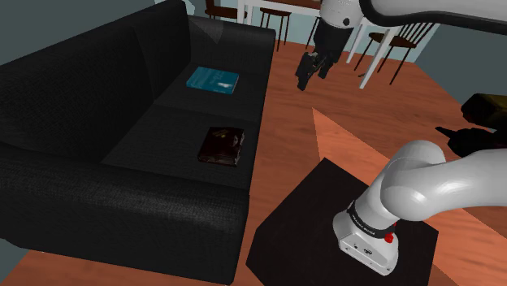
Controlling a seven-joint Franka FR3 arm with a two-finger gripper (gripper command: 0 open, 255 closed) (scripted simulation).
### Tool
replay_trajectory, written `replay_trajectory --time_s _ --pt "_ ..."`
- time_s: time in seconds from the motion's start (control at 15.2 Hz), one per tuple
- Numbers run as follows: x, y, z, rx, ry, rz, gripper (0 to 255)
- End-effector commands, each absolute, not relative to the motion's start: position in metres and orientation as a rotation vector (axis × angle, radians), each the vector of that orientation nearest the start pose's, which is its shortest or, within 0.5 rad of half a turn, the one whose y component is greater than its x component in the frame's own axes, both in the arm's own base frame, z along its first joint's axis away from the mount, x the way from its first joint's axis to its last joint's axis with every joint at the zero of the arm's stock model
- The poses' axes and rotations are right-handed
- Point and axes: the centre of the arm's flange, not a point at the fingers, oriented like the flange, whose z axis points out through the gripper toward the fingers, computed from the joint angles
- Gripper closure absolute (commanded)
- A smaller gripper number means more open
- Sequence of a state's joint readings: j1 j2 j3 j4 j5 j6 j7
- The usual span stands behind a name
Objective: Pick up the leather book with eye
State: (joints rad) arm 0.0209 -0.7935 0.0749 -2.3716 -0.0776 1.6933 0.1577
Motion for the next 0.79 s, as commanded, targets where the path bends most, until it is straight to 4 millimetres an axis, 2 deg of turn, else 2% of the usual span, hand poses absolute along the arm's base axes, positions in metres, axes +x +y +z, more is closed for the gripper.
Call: replay_trajectory --time_s 0.0,0.73 --pt "0.316 0.03 0.597 -3.249 0.124 -0.209 0" --pt "0.39 0.05 0.473 -3.246 -0.051 -0.158 0"
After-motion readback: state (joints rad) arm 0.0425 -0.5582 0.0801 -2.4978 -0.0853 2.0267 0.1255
